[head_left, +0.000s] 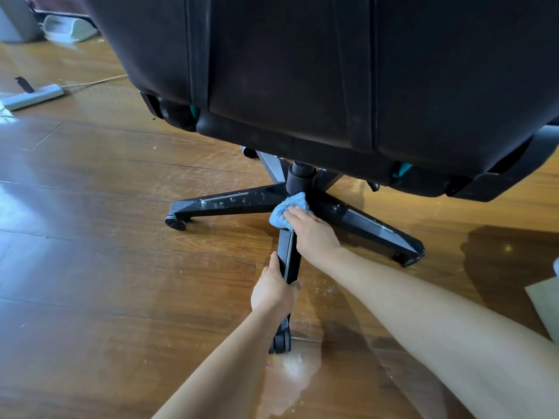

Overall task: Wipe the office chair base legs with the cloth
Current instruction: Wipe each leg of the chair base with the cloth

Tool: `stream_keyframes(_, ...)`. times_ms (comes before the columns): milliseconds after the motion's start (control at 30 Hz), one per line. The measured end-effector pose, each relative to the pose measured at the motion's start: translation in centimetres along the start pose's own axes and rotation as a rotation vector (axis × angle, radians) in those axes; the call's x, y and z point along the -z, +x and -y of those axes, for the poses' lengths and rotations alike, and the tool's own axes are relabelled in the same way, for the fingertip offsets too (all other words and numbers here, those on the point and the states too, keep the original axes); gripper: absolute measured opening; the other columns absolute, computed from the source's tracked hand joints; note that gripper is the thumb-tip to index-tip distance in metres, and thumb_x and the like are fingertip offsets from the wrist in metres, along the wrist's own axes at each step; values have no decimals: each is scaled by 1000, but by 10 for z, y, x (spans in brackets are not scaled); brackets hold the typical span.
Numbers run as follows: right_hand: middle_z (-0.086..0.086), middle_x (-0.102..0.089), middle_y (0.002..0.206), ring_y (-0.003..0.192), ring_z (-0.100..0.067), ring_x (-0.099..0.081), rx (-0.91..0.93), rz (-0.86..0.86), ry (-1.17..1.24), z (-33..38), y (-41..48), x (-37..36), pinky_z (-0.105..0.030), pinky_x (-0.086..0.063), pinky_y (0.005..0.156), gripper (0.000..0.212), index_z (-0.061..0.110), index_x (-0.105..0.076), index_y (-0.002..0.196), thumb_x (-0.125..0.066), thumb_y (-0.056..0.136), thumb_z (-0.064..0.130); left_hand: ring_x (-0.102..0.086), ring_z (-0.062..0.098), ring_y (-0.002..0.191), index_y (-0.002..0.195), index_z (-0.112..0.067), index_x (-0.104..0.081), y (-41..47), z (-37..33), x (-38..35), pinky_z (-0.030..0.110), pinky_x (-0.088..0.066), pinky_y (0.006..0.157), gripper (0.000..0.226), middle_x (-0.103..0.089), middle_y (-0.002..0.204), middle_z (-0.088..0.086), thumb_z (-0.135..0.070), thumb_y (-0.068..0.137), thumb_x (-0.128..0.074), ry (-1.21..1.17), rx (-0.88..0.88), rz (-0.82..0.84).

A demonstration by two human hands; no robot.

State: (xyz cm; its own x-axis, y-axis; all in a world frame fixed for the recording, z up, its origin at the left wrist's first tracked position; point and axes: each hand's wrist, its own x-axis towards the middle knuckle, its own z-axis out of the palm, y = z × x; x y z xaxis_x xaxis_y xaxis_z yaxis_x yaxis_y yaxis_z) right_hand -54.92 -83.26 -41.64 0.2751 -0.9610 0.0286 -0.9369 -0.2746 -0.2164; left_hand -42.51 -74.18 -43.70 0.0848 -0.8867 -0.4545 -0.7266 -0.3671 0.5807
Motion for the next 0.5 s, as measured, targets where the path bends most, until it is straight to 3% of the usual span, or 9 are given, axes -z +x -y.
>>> stream_keyframes(133,7,-31,164,144,-22,-40,-156,11,28,-7,26,20,-39,-42,113,70,22,-36,156,-51,93,-5,-65,28,117,168,-32,-4,1,-4,-5,44,-61,85,94,-52,149,3,-36,99,-68,32,4,-8)
stream_keyframes(267,5,-31,165,151,-16,-29,-95,1,1,8,-1,7,-36,-39,115,68,21,-40,155,-49,93,-5,-65,29,116,168,-29,-1,2,-1,-7,37,-55,73,99,-43,160,8,-21,96,-69,79,14,5)
stream_keyframes(400,1,-40,160,152,-17,-28,72,56,-57,23,-38,3,-39,-46,111,61,15,-50,148,-50,90,-4,-62,29,123,167,-24,-3,-3,-1,-5,39,-55,83,103,-45,155,8,-15,90,-71,172,-22,13)
stream_keyframes(500,-3,-58,141,134,-24,-50,112,186,-167,33,-42,19,-41,-53,98,47,15,-59,135,-51,90,3,-61,29,123,166,-23,-7,-9,-3,-6,42,-56,89,100,-48,147,7,-12,90,-71,191,-26,1)
